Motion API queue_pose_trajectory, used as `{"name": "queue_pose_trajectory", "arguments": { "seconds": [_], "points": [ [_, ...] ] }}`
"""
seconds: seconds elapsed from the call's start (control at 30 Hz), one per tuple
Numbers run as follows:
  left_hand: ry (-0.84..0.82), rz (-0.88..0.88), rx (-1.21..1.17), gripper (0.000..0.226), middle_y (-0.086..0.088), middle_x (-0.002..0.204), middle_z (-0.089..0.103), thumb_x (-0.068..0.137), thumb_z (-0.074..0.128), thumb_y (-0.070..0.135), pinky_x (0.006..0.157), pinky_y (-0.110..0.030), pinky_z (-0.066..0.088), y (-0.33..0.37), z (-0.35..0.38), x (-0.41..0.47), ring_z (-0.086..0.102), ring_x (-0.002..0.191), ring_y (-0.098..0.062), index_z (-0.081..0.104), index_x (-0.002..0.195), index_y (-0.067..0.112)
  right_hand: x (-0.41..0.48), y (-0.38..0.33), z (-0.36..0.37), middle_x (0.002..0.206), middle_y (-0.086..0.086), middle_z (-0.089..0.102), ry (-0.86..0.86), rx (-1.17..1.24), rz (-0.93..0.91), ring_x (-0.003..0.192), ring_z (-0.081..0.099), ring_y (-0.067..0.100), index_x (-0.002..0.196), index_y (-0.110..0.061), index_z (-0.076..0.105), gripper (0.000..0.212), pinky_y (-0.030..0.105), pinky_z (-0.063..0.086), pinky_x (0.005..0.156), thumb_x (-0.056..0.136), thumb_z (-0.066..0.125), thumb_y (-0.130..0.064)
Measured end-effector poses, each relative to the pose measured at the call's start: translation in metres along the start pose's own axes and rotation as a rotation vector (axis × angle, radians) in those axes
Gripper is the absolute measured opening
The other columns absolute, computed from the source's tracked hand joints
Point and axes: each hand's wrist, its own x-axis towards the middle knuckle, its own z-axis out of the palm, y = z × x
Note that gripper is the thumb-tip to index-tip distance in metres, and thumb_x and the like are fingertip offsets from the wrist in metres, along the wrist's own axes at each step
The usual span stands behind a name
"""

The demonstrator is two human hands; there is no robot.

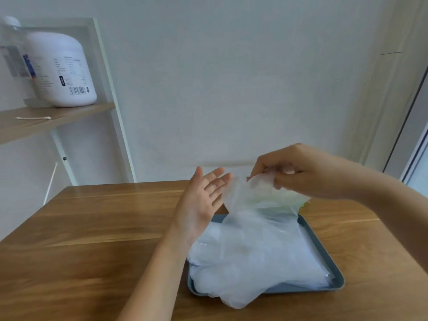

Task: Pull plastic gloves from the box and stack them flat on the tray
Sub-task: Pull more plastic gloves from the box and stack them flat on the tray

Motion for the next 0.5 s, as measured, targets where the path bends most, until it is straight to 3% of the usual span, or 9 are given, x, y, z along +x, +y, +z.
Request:
{"name": "queue_pose_trajectory", "arguments": {
  "seconds": [0.07,0.13,0.17,0.27,0.33,0.4,0.5],
  "points": [
    [-0.127,-0.004,0.01,0.099,-0.008,0.139,0.055,0.065,0.061,0.079,0.114,-0.042,0.028,-0.001,0.001,-0.005,0.046,0.134,-0.021,0.047,0.137,0.012,0.004,-0.007,-0.003,0.07,0.001,0.061,-0.102,0.065,-0.011,0.062,0.049,0.01,0.097,-0.024,0.07,0.029,0.019,0.04,0.06,0.089,0.047,-0.008],
    [-0.182,-0.02,0.041,0.11,-0.008,0.142,0.053,0.06,0.052,0.088,0.114,-0.041,0.029,-0.003,0.004,-0.012,0.046,0.134,-0.022,0.045,0.141,0.015,0.009,-0.013,-0.004,0.064,0.002,0.055,-0.133,0.097,-0.034,0.059,0.045,0.007,0.093,-0.023,0.07,0.022,0.018,0.037,0.058,0.092,0.05,-0.013],
    [-0.171,-0.046,0.027,0.106,-0.007,0.134,0.06,0.06,0.042,0.091,0.11,-0.039,0.036,-0.003,0.007,-0.017,0.054,0.126,-0.021,0.052,0.135,0.017,0.011,-0.016,-0.004,0.06,0.0,0.051,-0.131,0.113,-0.04,0.056,0.045,0.007,0.088,-0.025,0.069,0.02,0.017,0.037,0.056,0.093,0.051,-0.017],
    [-0.175,-0.011,-0.028,0.08,-0.002,0.109,0.073,0.076,0.021,0.077,0.08,-0.025,0.056,-0.005,0.007,-0.02,0.07,0.096,-0.01,0.063,0.111,0.019,0.016,-0.018,-0.006,0.052,-0.004,0.045,-0.065,0.182,-0.007,0.047,0.043,0.009,0.081,-0.022,0.068,0.022,0.016,0.039,0.05,0.096,0.053,-0.022],
    [-0.254,0.055,-0.047,0.081,-0.003,0.113,0.071,0.076,0.033,0.077,0.079,-0.025,0.056,0.0,0.008,-0.024,0.068,0.103,-0.013,0.066,0.118,0.016,0.017,-0.017,-0.007,0.049,-0.004,0.042,0.003,0.252,0.062,0.042,0.038,0.013,0.081,-0.016,0.068,0.026,0.02,0.042,0.048,0.097,0.051,-0.026],
    [-0.329,0.049,-0.102,0.08,-0.007,0.111,0.072,0.067,0.045,0.076,0.078,-0.028,0.057,0.004,0.004,-0.028,0.069,0.102,-0.019,0.074,0.112,0.017,0.016,-0.014,-0.004,0.05,0.002,0.039,0.066,0.378,0.152,0.038,0.032,0.013,0.079,-0.01,0.067,0.031,0.024,0.044,0.046,0.099,0.048,-0.025],
    [-0.377,0.089,-0.044,0.075,-0.017,0.122,0.065,0.067,0.076,0.052,0.086,-0.036,0.054,0.008,-0.008,-0.028,0.065,0.109,-0.029,0.064,0.124,0.005,0.009,-0.008,0.007,0.049,0.006,0.037,0.112,0.592,0.295,0.033,0.03,0.011,0.08,-0.004,0.064,0.033,0.024,0.042,0.043,0.1,0.044,-0.021]
  ]
}}
